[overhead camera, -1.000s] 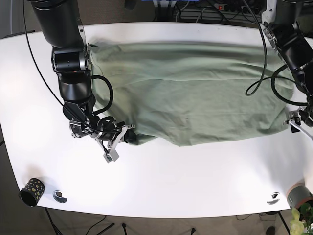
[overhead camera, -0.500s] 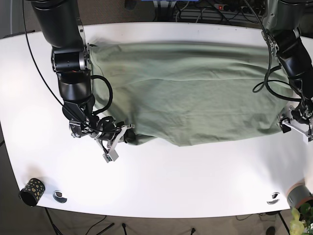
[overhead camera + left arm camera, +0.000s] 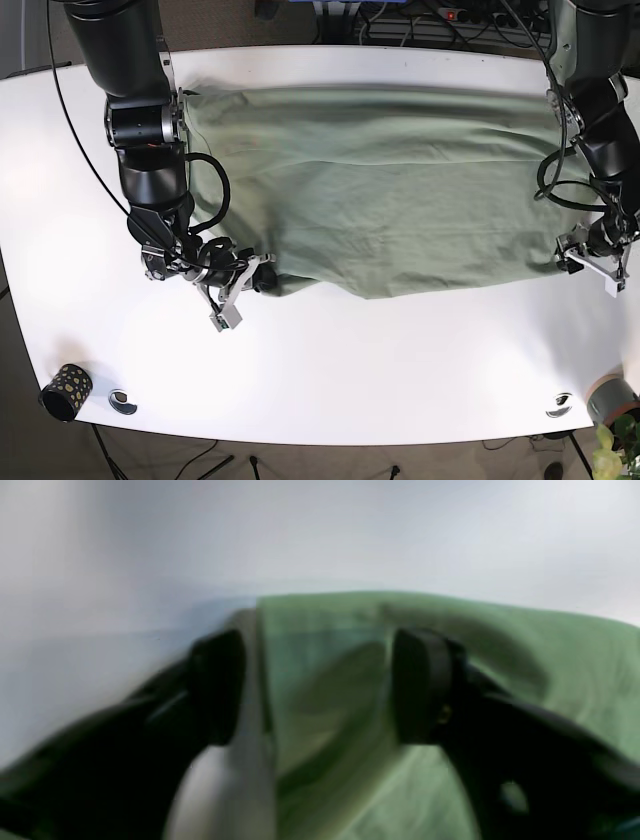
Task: Fold the T-shirt properly
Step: 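Grasp the hem corners with both grippers, then lift the hem and fold it over toward the held edge with both grippers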
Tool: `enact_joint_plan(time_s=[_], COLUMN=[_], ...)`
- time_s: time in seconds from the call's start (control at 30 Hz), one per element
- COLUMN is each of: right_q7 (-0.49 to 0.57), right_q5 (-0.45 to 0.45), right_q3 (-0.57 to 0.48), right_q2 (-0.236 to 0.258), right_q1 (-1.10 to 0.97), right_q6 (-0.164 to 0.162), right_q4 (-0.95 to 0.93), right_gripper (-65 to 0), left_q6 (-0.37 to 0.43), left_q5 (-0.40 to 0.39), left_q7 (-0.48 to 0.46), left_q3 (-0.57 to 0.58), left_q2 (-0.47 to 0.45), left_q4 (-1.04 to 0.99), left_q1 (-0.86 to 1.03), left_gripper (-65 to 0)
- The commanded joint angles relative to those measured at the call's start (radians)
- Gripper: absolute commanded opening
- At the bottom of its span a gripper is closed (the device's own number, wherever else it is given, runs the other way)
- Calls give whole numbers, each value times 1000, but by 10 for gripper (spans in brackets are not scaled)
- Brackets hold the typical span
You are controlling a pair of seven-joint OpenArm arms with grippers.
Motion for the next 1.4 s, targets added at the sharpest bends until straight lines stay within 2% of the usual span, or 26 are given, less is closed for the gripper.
enact_joint_plan(time_s=[0.0,0.1,0.17,0.33,0.4,0.63,0.87,1.17,1.37], right_q7=[22,22,18,8,-33,-104,-180,-322,-409], right_q5=[20,16,16,16,16,16,23,18,26], right_q3=[3,3,3,2,3,6,8,140,190], right_q2=[7,7,7,9,32,58,81,89,86], right_q1=[41,33,19,7,7,-7,-62,-206,-320], right_q6=[10,10,10,10,10,10,10,10,10], right_q4=[22,92,138,218,243,367,533,815,993], right_gripper=[-650,-650,-650,-650,-650,-650,-650,-650,-650], left_q6=[-4,-4,-6,-7,-12,-110,-150,-191,-211], left_q5=[1,1,1,-1,-1,-1,-5,-7,-7], left_q7=[-16,-54,-66,-62,-57,26,83,84,129], left_q3=[-1,1,1,1,1,1,-2,-4,-8], left_q2=[-18,-18,-18,-18,-17,-12,-12,-12,-12], left_q4=[6,9,10,107,197,386,464,575,658], left_q1=[-12,-11,-12,-8,3,29,34,147,236], left_gripper=[-411,-604,-650,-650,-650,-650,-650,-650,-650])
